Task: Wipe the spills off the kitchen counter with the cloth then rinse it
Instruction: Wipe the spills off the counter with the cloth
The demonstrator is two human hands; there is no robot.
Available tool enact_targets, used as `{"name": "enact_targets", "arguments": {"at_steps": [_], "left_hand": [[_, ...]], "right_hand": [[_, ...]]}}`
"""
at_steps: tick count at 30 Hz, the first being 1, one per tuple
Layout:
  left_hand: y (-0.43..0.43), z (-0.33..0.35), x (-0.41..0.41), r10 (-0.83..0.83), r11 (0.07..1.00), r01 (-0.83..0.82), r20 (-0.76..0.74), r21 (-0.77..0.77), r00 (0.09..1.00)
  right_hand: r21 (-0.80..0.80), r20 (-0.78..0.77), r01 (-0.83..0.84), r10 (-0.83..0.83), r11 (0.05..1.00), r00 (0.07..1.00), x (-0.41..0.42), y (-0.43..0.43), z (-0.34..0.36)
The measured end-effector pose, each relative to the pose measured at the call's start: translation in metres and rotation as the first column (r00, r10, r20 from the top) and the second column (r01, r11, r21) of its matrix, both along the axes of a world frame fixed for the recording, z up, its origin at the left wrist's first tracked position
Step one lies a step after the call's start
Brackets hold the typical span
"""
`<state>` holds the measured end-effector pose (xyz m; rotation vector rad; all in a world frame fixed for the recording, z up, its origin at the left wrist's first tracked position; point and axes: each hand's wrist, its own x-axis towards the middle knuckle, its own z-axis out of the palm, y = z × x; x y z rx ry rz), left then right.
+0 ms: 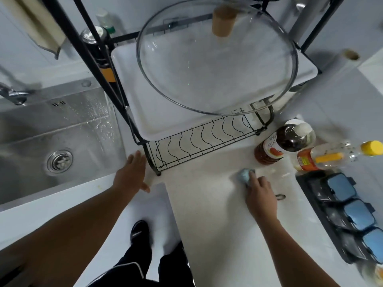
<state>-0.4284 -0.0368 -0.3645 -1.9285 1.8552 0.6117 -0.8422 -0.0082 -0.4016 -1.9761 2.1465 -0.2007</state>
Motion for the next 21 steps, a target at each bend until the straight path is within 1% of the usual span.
{"name": "enact_targets", "arguments": {"at_steps": [1, 2, 3, 4, 5, 6, 7, 8, 9, 10, 11, 12, 13, 14, 15, 16, 17, 18, 19, 20, 21], "left_hand": [[0.000, -0.001, 0.001, 0.005, 1.000, -0.005, -0.014, -0.006, 1.000], [0.000, -0.001, 0.002, 0.009, 1.000, -0.009, -0.027, -0.008, 1.000], [0.001, -0.001, 0.002, 0.016, 1.000, -0.016, -0.034, -0.004, 0.999], [0.001, 0.000, 0.002, 0.024, 1.000, -0.023, -0.036, 0.003, 0.999], [0.002, 0.001, 0.001, 0.029, 0.999, -0.028, -0.033, 0.015, 0.999], [0.002, 0.002, 0.001, 0.029, 0.999, -0.028, -0.029, 0.026, 0.999], [0.001, 0.002, 0.001, 0.026, 0.999, -0.025, -0.023, 0.030, 0.999], [0.001, 0.001, 0.002, 0.019, 0.999, -0.019, -0.015, 0.027, 1.000], [0.001, 0.000, 0.003, 0.007, 1.000, -0.007, 0.001, 0.018, 1.000], [0.001, -0.001, 0.004, -0.012, 1.000, 0.012, 0.019, 0.014, 1.000], [0.002, -0.002, 0.004, -0.033, 0.999, 0.033, 0.035, 0.013, 0.999], [0.004, -0.003, 0.005, -0.048, 0.999, 0.048, 0.052, 0.011, 0.997], [0.004, -0.002, 0.004, -0.068, 0.998, 0.068, 0.070, 0.004, 0.995], [0.003, -0.002, 0.003, -0.086, 0.996, 0.087, 0.091, -0.002, 0.992], [0.002, -0.001, 0.001, -0.107, 0.994, 0.108, 0.113, -0.002, 0.988], [0.000, 0.000, 0.000, -0.128, 0.992, 0.129, 0.127, 0.003, 0.984], [-0.002, 0.000, -0.001, -0.142, 0.990, 0.143, 0.132, 0.009, 0.981], [-0.003, 0.001, -0.001, -0.148, 0.989, 0.148, 0.131, 0.013, 0.980], [-0.004, 0.001, -0.001, -0.149, 0.989, 0.148, 0.127, 0.015, 0.981], [-0.004, 0.001, 0.000, -0.153, 0.988, 0.152, 0.125, 0.017, 0.980], [-0.005, 0.001, 0.000, -0.160, 0.987, 0.159, 0.121, 0.016, 0.980]], "right_hand": [[0.000, 0.036, 0.177, -0.177, 0.984, 0.983, 0.000, -0.001, -0.001], [0.002, 0.064, 0.310, -0.310, 0.951, 0.949, 0.004, -0.001, -0.001], [-0.009, 0.068, 0.341, -0.339, 0.940, 0.938, 0.013, 0.000, -0.001], [-0.028, 0.053, 0.271, -0.269, 0.962, 0.962, 0.023, 0.004, -0.002], [-0.038, 0.027, 0.129, -0.128, 0.991, 0.991, 0.030, 0.009, -0.004], [-0.049, -0.016, -0.035, 0.034, 0.998, 0.999, 0.033, 0.013, -0.005], [-0.057, -0.042, -0.152, 0.149, 0.987, 0.988, 0.029, 0.013, -0.006], [-0.047, -0.035, -0.177, 0.176, 0.983, 0.984, 0.023, 0.010, -0.004], [-0.026, -0.016, -0.106, 0.106, 0.994, 0.994, 0.017, 0.007, -0.003], [-0.014, 0.015, 0.056, -0.056, 0.998, 0.998, 0.012, 0.004, -0.003], [-0.001, 0.036, 0.243, -0.243, 0.970, 0.969, 0.012, 0.004, -0.002], [0.011, 0.043, 0.352, -0.352, 0.936, 0.935, 0.018, 0.007, -0.001], [0.005, 0.030, 0.361, -0.361, 0.933, 0.932, 0.029, 0.013, 0.002], [-0.005, 0.020, 0.265, -0.265, 0.964, 0.964, 0.041, 0.018, 0.002], [-0.006, 0.018, 0.101, -0.101, 0.995, 0.995, 0.051, 0.024, 0.002], [-0.009, -0.008, -0.080, 0.080, 0.997, 0.997, 0.056, 0.029, 0.002], [-0.005, -0.032, -0.219, 0.219, 0.976, 0.975, 0.056, 0.029, 0.002], [0.011, -0.052, -0.257, 0.257, 0.966, 0.965, 0.054, 0.027, 0.003], [0.033, -0.054, -0.186, 0.188, 0.982, 0.981, 0.053, 0.026, 0.004], [0.040, -0.014, -0.013, 0.014, 0.999, 1.000, 0.053, 0.026, 0.004], [0.044, 0.039, 0.201, -0.202, 0.979, 0.979, 0.057, 0.028, 0.004]]}}
